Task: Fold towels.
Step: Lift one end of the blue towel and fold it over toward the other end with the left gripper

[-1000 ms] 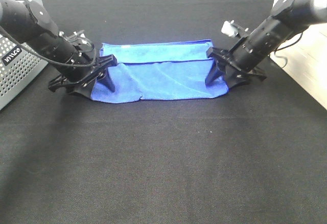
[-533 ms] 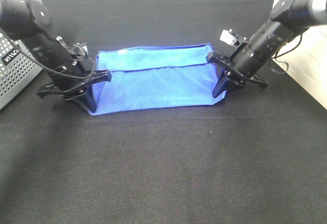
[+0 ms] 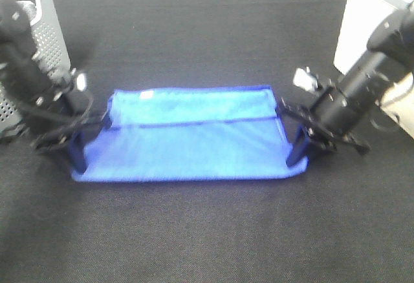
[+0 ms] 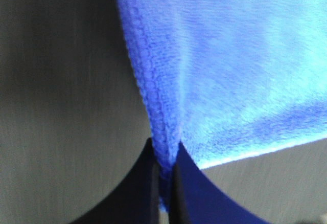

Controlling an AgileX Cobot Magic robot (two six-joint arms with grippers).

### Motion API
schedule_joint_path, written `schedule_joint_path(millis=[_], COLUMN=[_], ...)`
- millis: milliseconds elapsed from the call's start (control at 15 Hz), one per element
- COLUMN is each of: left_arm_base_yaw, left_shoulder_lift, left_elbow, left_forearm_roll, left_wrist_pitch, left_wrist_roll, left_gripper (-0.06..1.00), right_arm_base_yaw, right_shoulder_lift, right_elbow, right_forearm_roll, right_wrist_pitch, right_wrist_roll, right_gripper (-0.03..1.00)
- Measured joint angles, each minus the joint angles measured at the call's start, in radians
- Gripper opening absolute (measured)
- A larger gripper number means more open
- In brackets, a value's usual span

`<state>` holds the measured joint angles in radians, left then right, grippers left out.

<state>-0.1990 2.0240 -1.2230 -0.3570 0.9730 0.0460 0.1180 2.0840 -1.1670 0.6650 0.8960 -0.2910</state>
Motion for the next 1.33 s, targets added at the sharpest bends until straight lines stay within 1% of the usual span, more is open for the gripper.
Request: schedule_joint_path(millis=[133,200,267,400,600,800,867,1000,1200,1267,1333], left_arm_base_yaw=[0.0,0.0,0.0,0.0,0.0,0.022,0.032,0.032,0.032,0.032,0.032], left_shoulder_lift=[-0.023,-0.037,-0.037,-0.058,-0.059,-0.013,0.019,0.062,0.115,0.127,0.132], left_elbow=[0.048,0.049,0.049,0.023,-0.057,-0.146,-0.189,-0.237,-0.279,-0.279,-0.279], left_forearm_roll=[0.0,0.004,0.004,0.013,0.027,0.029,0.03,0.03,0.028,0.028,0.024], left_wrist_pitch=[-0.017,-0.052,-0.052,-0.104,-0.142,-0.16,-0.161,-0.183,-0.225,-0.26,-0.279], left_wrist_roll=[0.0,0.0,0.0,-0.012,-0.033,-0.081,-0.084,-0.075,-0.074,-0.074,-0.074], left_gripper=[0.01,0.01,0.01,0.01,0.01,0.01,0.01,0.01,0.01,0.01,0.03], right_arm_base_yaw=[0.0,0.0,0.0,0.0,0.0,0.0,0.0,0.0,0.0,0.0,0.0], right_shoulder_lift=[-0.022,-0.025,-0.025,-0.025,-0.023,0.029,0.066,0.108,0.175,0.201,0.21], right_elbow=[0.036,0.036,0.036,-0.002,-0.103,-0.23,-0.295,-0.372,-0.45,-0.463,-0.463], right_forearm_roll=[0.021,0.026,0.026,0.025,0.017,0.015,0.015,0.013,0.009,0.009,0.005], right_wrist_pitch=[-0.014,-0.019,-0.019,-0.031,-0.04,-0.033,-0.032,-0.029,-0.031,-0.033,-0.033], right_wrist_roll=[-0.039,-0.049,-0.049,-0.092,-0.1,-0.098,-0.093,-0.091,-0.081,-0.074,-0.073], right_gripper=[0.0,0.0,0.0,0.0,0.0,0.0,0.0,0.0,0.0,0.02,0.07])
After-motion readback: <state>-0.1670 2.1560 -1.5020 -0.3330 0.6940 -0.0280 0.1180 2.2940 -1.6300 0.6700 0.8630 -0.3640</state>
